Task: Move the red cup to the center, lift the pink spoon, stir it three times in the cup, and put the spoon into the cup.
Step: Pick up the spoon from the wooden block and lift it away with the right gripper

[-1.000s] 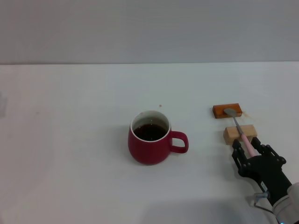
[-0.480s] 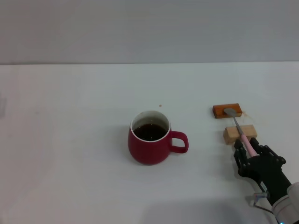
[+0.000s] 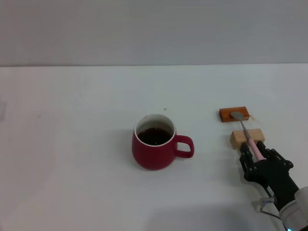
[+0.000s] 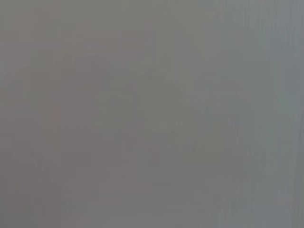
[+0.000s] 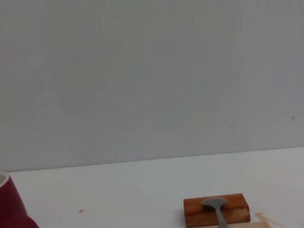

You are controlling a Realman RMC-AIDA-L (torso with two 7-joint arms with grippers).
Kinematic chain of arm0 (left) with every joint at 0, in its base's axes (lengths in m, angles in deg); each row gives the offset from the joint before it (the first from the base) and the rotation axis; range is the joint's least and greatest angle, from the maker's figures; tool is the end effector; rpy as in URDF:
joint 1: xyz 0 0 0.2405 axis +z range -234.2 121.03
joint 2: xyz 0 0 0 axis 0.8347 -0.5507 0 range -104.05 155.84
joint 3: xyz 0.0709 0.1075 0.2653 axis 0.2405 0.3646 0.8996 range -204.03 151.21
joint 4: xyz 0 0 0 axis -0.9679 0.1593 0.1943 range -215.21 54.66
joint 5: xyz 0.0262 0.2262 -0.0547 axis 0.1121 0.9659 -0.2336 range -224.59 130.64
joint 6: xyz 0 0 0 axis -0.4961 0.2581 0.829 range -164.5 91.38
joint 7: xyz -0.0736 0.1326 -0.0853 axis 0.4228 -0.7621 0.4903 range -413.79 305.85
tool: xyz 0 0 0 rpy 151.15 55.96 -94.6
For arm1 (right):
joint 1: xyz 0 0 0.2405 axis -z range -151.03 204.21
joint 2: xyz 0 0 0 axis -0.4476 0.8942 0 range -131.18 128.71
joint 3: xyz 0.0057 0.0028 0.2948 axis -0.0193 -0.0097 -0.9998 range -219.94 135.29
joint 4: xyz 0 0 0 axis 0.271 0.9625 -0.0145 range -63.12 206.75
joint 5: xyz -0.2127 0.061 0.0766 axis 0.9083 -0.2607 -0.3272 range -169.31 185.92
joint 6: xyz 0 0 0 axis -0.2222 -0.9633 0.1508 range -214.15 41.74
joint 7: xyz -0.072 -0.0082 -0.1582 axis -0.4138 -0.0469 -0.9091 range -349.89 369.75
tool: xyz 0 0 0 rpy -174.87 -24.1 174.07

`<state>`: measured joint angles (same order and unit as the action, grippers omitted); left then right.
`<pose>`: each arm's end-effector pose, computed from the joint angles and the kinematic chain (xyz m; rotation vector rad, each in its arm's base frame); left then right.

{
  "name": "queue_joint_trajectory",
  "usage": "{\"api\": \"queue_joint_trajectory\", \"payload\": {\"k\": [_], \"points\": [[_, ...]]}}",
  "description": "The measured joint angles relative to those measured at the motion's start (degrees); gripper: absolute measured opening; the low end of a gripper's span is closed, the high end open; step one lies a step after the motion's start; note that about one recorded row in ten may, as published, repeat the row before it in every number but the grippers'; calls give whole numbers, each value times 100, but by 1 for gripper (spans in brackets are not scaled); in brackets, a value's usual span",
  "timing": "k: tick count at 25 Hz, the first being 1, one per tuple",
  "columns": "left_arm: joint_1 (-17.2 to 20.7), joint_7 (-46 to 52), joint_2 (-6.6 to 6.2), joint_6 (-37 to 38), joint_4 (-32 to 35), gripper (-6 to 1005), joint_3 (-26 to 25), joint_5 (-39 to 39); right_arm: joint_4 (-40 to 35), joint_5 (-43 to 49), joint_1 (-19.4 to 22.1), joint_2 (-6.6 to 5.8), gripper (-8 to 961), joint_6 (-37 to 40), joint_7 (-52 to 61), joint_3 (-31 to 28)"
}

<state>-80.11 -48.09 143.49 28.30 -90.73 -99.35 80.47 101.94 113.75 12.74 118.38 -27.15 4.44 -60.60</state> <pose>-0.4318 0.3846 0.0386 -1.1076 -0.6661 -0.6543 0.3529 0.2912 -0.1569 -1.7607 0.8129 0.6231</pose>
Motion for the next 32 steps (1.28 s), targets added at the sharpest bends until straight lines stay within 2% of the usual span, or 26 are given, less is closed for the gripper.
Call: {"api": "queue_joint_trajectory", "payload": {"k": [13,18,32], "points": [[47,0,0,2,-2,843,0,0,-6,3,4,0,378,15,-6,0],[59,0,0,7,-17,843,-1,0,1,-78,8,0,305,25,-19,0],[68,0,0,96,-16,843,-9,0,-4,-155,-38,0,264,19,-47,43]]}}
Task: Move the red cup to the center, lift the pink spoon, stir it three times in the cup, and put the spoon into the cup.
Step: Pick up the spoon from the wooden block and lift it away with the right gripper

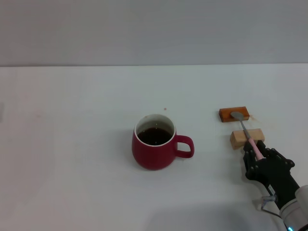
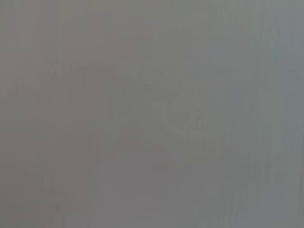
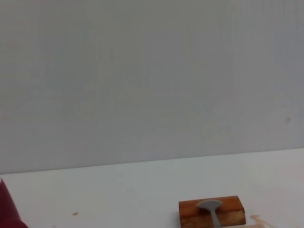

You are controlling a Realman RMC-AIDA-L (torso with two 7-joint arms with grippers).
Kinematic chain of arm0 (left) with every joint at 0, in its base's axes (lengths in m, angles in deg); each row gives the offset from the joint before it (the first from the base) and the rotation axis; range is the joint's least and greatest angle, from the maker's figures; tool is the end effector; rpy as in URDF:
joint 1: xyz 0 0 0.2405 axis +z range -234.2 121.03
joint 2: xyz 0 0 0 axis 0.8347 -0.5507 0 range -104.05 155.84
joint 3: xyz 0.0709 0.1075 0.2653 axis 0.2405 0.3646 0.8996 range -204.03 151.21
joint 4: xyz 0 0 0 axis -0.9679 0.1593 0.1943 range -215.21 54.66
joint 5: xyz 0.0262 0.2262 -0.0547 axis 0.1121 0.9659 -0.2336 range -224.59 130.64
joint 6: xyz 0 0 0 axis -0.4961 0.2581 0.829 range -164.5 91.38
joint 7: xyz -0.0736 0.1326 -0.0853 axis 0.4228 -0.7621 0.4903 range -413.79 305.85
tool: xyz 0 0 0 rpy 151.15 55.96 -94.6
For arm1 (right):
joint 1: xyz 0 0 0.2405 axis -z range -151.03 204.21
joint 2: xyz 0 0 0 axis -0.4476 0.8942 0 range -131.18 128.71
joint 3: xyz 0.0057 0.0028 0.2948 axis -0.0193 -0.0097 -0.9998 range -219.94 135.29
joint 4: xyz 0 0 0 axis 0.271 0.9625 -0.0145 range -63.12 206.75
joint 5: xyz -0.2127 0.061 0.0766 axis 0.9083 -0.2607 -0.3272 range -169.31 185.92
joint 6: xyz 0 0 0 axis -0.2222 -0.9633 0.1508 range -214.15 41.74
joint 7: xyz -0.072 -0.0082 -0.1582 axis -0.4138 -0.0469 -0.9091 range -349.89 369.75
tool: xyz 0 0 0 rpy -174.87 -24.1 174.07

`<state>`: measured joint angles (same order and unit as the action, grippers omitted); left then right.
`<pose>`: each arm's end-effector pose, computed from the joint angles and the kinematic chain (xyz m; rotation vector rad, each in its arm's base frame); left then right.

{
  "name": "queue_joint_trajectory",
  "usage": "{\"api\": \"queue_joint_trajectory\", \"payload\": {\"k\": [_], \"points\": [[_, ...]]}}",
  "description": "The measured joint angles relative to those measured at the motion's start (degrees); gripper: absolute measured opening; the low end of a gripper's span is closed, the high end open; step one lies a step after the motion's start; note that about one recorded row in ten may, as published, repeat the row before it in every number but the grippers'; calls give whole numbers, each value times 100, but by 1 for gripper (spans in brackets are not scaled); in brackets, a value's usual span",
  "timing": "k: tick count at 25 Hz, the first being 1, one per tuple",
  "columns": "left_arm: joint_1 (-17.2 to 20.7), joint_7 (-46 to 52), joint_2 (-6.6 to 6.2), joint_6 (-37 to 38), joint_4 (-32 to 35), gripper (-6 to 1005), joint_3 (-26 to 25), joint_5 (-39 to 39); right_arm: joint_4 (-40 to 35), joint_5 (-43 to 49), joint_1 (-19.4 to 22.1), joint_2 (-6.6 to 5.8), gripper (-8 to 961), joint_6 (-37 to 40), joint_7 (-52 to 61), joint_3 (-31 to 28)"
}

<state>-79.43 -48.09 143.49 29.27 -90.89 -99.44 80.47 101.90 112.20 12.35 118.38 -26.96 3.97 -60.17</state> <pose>-0.4337 0.3795 0.0408 -1.0962 -0.6572 -0.6565 0.3537 0.2933 -0.1556 -1.7486 0.8143 0.6187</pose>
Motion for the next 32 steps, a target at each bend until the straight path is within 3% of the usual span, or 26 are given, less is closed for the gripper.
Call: {"api": "queue_joint_trajectory", "payload": {"k": [32], "points": [[49,2,0,60,-19,844,-70,34,-10,8,-27,8,168,-169,36,35]]}}
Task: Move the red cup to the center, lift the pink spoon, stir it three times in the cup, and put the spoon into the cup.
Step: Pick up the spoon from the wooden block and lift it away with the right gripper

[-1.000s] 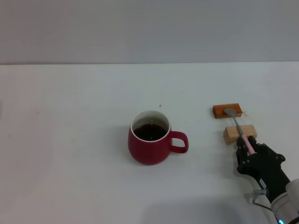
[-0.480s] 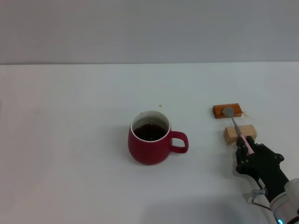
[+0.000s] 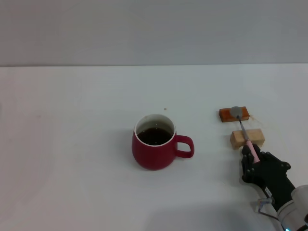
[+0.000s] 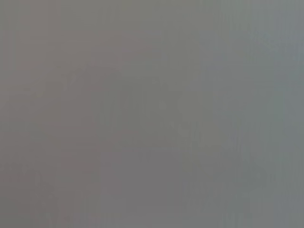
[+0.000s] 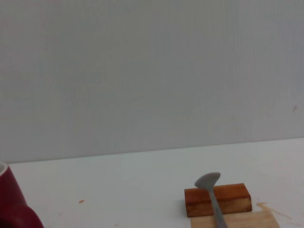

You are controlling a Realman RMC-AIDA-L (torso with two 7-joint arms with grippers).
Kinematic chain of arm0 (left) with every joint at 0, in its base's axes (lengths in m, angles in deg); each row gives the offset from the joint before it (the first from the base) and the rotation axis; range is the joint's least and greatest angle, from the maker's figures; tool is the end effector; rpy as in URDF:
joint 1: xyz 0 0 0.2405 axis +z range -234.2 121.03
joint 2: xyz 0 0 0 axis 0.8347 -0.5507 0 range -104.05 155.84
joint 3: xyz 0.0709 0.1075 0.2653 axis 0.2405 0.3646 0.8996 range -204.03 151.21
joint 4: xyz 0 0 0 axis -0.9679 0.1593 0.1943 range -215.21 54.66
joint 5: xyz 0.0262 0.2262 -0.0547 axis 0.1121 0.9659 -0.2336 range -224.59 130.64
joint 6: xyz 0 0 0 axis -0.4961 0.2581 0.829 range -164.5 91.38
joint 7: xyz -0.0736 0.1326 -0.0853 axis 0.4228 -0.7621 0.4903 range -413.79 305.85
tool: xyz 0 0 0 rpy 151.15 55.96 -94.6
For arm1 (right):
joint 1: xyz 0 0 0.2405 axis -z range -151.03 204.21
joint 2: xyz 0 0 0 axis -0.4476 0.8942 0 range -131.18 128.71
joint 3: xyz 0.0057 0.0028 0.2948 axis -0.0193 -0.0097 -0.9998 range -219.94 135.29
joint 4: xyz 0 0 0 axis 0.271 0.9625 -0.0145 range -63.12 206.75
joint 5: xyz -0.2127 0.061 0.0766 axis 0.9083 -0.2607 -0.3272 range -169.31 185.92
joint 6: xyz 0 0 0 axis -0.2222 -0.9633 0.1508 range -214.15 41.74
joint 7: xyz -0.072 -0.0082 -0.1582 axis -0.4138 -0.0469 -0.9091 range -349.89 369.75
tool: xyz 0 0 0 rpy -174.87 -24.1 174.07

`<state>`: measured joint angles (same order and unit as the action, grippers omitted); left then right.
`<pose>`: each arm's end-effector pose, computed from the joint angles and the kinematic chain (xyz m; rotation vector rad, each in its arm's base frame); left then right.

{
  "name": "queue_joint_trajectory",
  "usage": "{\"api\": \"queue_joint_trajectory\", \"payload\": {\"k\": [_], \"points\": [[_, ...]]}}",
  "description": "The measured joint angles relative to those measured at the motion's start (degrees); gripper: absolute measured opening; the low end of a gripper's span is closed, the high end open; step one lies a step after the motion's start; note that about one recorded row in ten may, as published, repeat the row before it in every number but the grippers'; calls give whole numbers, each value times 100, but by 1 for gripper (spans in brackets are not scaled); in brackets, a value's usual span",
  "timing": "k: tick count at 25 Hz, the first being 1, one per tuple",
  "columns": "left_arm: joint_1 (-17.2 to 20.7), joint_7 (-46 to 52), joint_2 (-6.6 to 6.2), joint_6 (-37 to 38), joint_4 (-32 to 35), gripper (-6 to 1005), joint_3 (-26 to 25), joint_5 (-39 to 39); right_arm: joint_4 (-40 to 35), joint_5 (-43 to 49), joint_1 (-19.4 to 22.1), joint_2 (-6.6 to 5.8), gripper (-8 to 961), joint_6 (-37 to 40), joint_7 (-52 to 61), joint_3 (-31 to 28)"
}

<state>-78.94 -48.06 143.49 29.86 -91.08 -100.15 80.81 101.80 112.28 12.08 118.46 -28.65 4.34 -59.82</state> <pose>-0.4355 0.3760 0.0435 -1.0826 -0.6524 -0.6587 0.3546 0.2924 -0.1611 -1.7721 0.8342 0.6018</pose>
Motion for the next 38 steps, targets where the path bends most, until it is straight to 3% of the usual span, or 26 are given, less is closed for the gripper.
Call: {"api": "queue_joint_trajectory", "payload": {"k": [20,38], "points": [[51,33,18,108,-18,844,0,1,32,-66,61,-9,155,140,-567,-76],[29,58,27,66,8,844,0,1,283,-123,80,-103,156,1009,-715,-217]]}}
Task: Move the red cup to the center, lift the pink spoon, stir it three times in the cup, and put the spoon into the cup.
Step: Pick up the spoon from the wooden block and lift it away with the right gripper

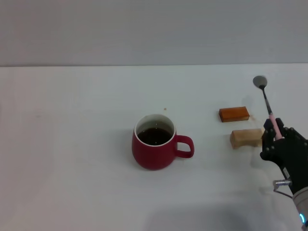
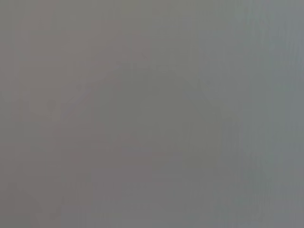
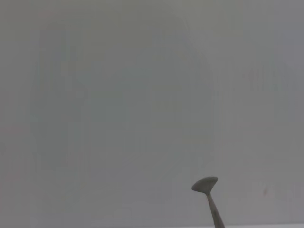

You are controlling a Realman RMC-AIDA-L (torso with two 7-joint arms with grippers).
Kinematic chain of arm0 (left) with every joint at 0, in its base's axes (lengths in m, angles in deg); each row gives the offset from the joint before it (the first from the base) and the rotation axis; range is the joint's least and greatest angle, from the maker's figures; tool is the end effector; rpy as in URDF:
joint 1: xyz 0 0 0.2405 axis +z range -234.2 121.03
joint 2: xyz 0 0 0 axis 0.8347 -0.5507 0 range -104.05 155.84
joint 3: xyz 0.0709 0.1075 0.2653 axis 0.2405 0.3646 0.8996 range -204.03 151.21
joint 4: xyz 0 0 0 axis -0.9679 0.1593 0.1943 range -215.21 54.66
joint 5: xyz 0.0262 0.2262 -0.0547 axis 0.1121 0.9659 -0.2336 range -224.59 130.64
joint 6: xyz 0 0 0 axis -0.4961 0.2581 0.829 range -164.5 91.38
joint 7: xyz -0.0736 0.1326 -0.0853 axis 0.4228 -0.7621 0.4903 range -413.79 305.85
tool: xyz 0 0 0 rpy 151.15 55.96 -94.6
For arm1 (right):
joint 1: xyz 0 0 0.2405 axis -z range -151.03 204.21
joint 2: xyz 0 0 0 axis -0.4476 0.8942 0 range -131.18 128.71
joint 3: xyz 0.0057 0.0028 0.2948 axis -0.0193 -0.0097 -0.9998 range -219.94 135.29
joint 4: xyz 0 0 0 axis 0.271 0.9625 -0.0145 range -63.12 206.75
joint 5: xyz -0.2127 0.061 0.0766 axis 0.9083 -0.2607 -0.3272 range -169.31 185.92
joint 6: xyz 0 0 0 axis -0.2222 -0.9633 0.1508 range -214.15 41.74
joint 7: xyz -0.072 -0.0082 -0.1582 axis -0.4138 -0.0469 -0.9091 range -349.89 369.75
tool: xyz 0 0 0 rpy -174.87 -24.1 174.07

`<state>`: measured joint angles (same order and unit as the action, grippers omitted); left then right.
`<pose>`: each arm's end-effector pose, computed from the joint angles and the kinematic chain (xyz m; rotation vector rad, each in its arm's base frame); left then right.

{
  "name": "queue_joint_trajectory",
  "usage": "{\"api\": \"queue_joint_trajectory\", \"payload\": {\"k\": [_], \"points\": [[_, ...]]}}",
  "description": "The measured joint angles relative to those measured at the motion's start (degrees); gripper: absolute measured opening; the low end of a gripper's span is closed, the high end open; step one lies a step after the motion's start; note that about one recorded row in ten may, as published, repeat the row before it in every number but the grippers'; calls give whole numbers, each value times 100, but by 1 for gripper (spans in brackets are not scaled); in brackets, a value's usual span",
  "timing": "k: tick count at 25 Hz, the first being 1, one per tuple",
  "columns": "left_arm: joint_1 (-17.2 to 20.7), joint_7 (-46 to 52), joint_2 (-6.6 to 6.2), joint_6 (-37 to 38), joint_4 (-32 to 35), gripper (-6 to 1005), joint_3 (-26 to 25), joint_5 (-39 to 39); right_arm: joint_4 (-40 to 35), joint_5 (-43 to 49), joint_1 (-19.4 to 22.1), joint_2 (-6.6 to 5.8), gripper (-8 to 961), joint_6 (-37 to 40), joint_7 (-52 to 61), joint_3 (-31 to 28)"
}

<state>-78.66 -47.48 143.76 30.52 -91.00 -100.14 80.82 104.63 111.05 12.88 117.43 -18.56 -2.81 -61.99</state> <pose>-0.4353 0.3731 0.0422 -1.0756 -0.6551 -0.6700 0.3399 0.3017 -0.1256 -1.6405 0.6488 0.6694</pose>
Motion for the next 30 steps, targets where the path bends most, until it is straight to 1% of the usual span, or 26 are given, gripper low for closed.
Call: {"api": "queue_joint_trajectory", "payload": {"k": [7,10,14,22,25,26,27,28,29,30], "points": [[-35,3,0,-149,14,843,0,-22,189,50,-44,-71,156,137,-91,-184],[-40,10,0,-160,19,843,0,-32,204,329,-109,-66,155,622,-92,-256],[-42,11,0,-192,4,843,0,-34,323,547,-182,-88,155,846,-95,-362],[-26,17,0,-200,-22,843,0,-35,550,1258,-305,-95,156,1372,2,-646],[-25,19,1,-211,-16,843,0,-38,647,1570,-371,-92,156,1565,241,-780],[-24,22,5,-216,-17,843,0,-38,752,1814,-404,-97,155,1637,480,-898],[-24,22,5,-216,-17,843,0,-38,752,1814,-404,-97,155,1637,480,-898],[-19,24,8,-218,-22,843,0,-37,901,2073,-409,-132,155,1649,677,-1025],[-16,26,10,-220,-22,843,0,-37,901,2073,-409,-132,155,1649,677,-1025],[-14,28,12,-221,-23,843,0,-37,1019,2310,-399,-177,155,1649,889,-1139]]}}
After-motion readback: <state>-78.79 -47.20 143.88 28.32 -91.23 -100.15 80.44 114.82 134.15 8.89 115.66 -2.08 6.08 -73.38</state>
